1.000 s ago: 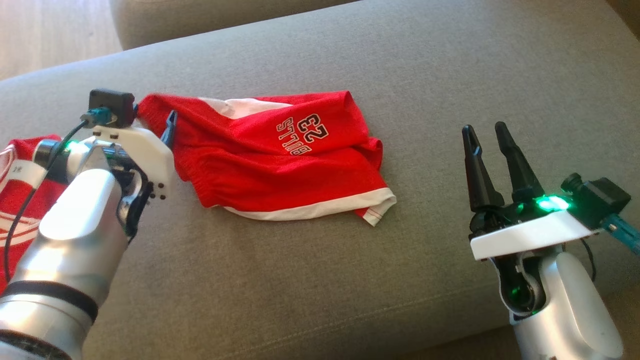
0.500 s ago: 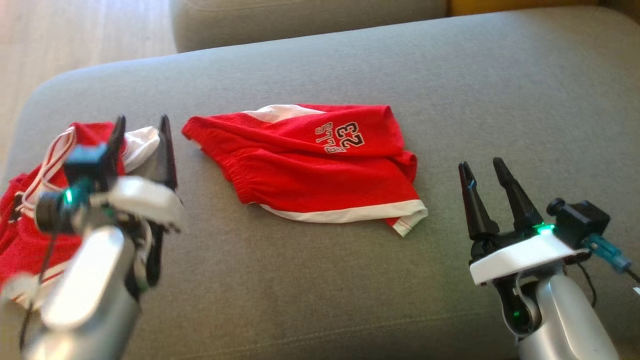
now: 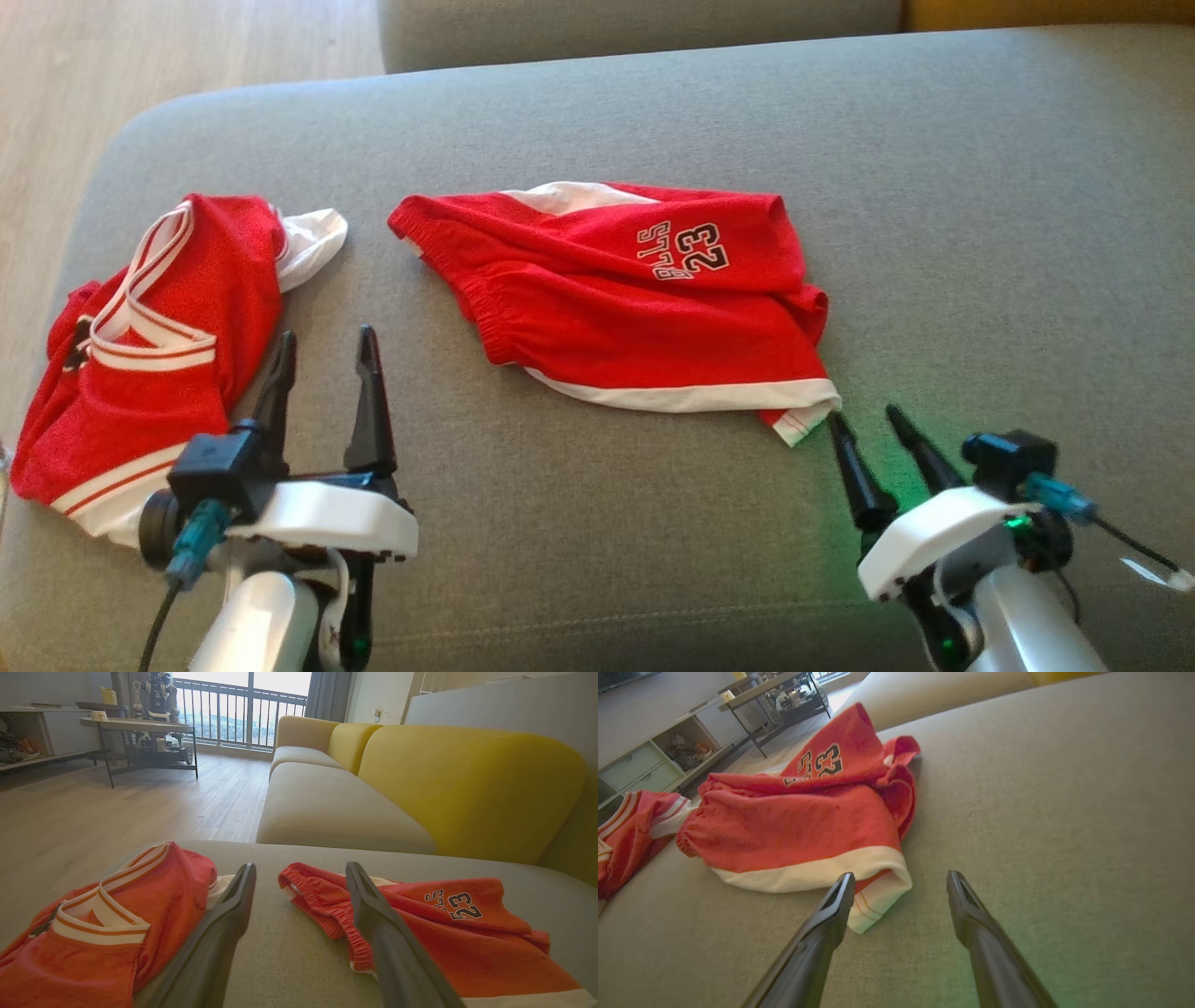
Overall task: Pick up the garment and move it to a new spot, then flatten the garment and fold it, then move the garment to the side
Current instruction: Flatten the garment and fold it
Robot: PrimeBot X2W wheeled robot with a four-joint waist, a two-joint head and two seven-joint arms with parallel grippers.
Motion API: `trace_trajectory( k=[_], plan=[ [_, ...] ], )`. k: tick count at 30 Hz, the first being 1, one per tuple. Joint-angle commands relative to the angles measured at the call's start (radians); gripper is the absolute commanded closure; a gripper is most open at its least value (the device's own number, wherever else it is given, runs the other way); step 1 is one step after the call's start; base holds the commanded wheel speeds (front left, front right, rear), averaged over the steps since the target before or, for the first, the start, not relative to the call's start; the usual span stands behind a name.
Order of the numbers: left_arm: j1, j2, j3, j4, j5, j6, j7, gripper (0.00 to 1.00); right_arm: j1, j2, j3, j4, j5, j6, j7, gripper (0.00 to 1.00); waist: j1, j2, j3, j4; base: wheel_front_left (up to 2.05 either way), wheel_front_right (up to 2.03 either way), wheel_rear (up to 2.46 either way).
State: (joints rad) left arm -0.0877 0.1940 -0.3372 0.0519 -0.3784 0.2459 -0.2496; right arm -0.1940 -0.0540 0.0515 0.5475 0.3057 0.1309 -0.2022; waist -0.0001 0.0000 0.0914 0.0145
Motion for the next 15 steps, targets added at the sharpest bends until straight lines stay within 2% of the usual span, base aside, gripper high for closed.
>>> trace_trajectory(
  k=[1, 5, 13, 14, 15],
  plan=[
    [-0.038, 0.001, 0.048, -0.023, 0.022, -0.016, -0.012, 0.00, -0.041, 0.004, 0.039, -0.003, 0.014, 0.000, 0.009, 0.00, 0.0001, 0.0000, 0.005, 0.011, 0.00, 0.00, 0.00],
    [-0.041, -0.022, 0.085, -0.005, 0.049, -0.049, -0.012, 0.00, -0.065, 0.004, 0.075, 0.073, 0.040, 0.000, 0.028, 0.00, 0.0001, 0.0000, 0.009, 0.026, 0.00, 0.00, 0.00],
    [-0.047, -0.055, 0.157, 0.012, 0.087, -0.098, -0.012, 0.00, -0.125, 0.004, 0.120, 0.217, 0.121, 0.000, -0.007, 0.00, 0.0001, 0.0000, 0.010, 0.051, 0.00, 0.00, 0.00],
    [-0.046, -0.058, 0.167, 0.014, 0.092, -0.101, -0.012, 0.00, -0.133, 0.004, 0.130, 0.235, 0.126, 0.000, -0.011, 0.31, 0.0001, 0.0000, 0.010, 0.053, 0.00, 0.00, 0.00],
    [-0.046, -0.062, 0.178, 0.016, 0.095, -0.102, -0.012, 0.00, -0.141, 0.004, 0.139, 0.250, 0.133, 0.000, -0.015, 0.75, 0.0001, 0.0000, 0.010, 0.054, 0.00, 0.00, 0.00]
  ],
)
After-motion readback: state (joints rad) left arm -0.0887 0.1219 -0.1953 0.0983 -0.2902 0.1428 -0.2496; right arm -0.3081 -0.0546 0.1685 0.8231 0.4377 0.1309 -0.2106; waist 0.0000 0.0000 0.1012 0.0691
